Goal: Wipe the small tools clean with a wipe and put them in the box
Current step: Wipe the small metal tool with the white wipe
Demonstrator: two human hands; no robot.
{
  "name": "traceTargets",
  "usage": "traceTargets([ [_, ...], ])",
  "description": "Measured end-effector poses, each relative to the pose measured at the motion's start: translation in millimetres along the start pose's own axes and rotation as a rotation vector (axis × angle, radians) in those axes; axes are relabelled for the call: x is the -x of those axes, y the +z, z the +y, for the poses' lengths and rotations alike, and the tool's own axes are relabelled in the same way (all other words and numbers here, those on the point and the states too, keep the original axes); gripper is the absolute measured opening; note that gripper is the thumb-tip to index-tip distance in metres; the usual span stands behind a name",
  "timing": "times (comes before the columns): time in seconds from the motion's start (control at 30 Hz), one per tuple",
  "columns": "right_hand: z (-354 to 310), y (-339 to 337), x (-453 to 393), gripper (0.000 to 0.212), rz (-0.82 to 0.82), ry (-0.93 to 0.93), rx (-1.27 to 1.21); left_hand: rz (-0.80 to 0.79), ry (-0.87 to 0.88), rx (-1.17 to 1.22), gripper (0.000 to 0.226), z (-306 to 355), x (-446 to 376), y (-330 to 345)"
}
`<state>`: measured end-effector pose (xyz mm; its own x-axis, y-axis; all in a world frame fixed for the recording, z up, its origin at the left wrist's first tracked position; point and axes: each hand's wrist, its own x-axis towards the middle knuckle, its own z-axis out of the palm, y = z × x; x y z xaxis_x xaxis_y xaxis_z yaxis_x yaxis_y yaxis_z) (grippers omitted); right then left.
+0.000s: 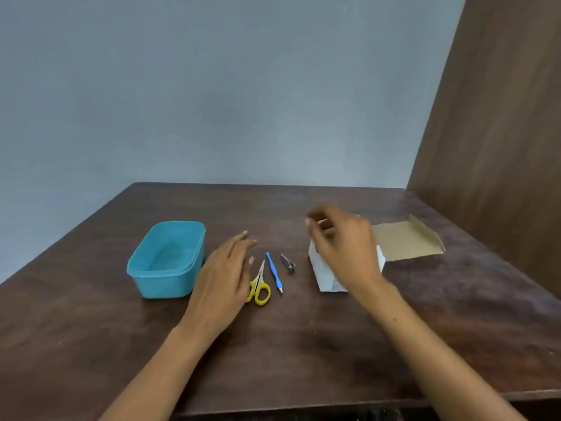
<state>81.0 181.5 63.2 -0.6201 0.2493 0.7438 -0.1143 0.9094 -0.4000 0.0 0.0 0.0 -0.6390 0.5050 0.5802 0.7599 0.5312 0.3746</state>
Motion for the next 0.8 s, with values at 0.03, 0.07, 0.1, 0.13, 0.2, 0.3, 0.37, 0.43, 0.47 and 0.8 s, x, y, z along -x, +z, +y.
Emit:
traceTargets([
  [0.03, 9.9, -7.9, -11.6, 0.009, -0.024, 0.06, 0.03, 0.003, -0.026, 0.023, 0.03, -2.3, -2.0, 0.3],
  [0.07, 14.9, -15.5, -22.3, 0.008, -0.097, 0.137, 0.095, 0.015, -0.04, 0.038, 0.03, -2.4, -4.2, -1.8],
  [0.1, 26.1, -23.0, -34.3, 0.009, -0.198, 0.209, 0.168, 0.019, -0.04, 0.033, 0.03, -3.9, -4.8, -1.2],
  [0.13, 35.1, -31.0, -46.2, 0.011, -0.325, 0.305, 0.212, 0.005, -0.054, 0.032, 0.029, -5.1, -4.7, -1.0],
  [0.2, 45.9, -30.5, -57.9, 0.014, -0.578, 0.409, 0.256, 0.0, -0.043, 0.031, 0.028, -4.2, -5.3, 0.0],
  [0.3, 55.2, -14.5, -61.3, 0.021, -0.834, 0.458, 0.402, 0.001, -0.038, 0.022, 0.028, -5.3, -4.0, 0.2],
  [0.37, 60.0, -3.5, -61.9, 0.024, -0.921, 0.449, 0.462, 0.0, -0.032, 0.017, 0.028, -5.6, -4.2, 0.7],
  [0.43, 63.5, 6.4, -61.9, 0.024, -0.943, 0.444, 0.494, -0.002, -0.026, 0.011, 0.027, -5.8, -5.1, 1.1],
  [0.47, 63.8, 9.8, -62.1, 0.024, -0.95, 0.451, 0.512, 0.001, -0.024, 0.008, 0.027, -5.6, -5.2, 1.0],
  [0.8, 70.8, 14.3, -57.0, 0.022, -0.894, 0.437, 0.464, -0.016, 0.002, -0.013, 0.024, -8.0, -4.4, 2.5],
])
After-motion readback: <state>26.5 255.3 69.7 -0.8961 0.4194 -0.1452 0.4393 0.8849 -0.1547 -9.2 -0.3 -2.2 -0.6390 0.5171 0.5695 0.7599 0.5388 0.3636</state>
